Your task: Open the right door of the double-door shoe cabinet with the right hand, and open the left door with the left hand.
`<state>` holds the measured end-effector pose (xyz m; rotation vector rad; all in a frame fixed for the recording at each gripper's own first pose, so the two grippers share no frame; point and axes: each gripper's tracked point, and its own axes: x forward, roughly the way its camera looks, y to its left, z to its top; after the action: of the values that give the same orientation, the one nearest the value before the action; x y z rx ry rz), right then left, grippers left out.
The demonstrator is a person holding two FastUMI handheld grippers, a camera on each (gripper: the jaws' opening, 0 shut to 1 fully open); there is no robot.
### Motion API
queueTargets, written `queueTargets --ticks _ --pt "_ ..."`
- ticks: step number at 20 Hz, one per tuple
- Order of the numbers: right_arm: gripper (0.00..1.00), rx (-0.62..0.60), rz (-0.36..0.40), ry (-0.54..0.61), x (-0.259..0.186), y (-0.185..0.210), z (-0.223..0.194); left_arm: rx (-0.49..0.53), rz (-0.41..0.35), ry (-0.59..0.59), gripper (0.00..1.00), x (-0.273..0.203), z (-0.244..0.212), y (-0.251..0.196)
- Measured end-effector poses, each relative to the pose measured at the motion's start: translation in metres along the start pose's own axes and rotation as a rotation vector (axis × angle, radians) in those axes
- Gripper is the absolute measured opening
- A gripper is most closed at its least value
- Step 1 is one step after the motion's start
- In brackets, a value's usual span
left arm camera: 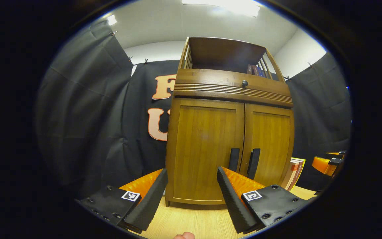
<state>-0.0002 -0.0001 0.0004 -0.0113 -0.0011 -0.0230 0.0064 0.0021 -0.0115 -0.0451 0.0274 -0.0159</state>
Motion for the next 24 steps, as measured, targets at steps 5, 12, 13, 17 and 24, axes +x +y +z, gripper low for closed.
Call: queueTargets --ticks 5,12,13,17,24 --pt "0.94 0.001 0.006 -0.007 0.0 0.005 0.004 0.006 0.001 -0.008 0.97 0.0 0.002 0.003" --pt "0.94 0.033 0.005 -0.01 0.002 0.011 0.004 0.022 0.005 -0.015 0.97 -0.002 0.004 0.006" --pt "0.93 0.04 0.007 -0.011 0.002 0.013 0.005 0.02 0.005 -0.015 0.97 -0.002 0.005 0.006" --pt "0.97 0.029 0.017 -0.003 0.002 0.016 0.001 0.016 0.01 -0.021 0.97 -0.005 0.006 0.007" --pt "0.98 0.065 0.134 0.033 0.031 0.06 0.002 0.012 0.036 -0.003 0.97 -0.01 -0.006 0.011"
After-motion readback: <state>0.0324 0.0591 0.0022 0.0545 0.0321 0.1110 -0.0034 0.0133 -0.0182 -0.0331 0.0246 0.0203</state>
